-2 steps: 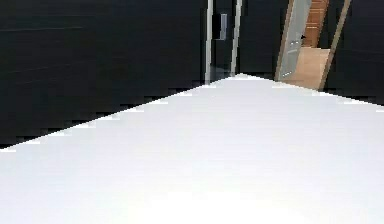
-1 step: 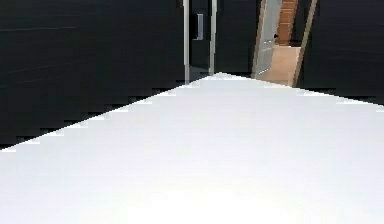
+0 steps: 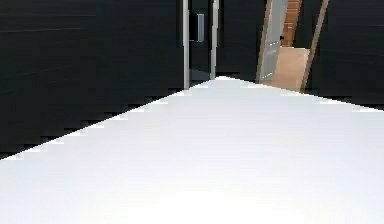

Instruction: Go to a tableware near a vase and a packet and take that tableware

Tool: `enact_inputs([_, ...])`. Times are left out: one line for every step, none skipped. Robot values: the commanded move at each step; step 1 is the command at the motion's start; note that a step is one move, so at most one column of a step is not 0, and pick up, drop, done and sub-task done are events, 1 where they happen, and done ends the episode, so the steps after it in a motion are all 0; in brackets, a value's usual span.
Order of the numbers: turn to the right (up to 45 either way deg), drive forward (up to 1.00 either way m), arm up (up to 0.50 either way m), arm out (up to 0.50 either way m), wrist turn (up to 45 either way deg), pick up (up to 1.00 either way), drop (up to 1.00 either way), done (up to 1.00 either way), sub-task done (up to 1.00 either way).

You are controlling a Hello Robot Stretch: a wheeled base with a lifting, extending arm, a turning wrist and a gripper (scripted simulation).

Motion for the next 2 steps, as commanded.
enact_inputs([39.0, 0.0, 0.0, 0.0, 0.0, 0.0, 0.0, 0.0, 0.0])
enact_inputs([0.0, 0.25, 0.0, 0.0, 0.0, 0.0, 0.0, 0.0, 0.0])
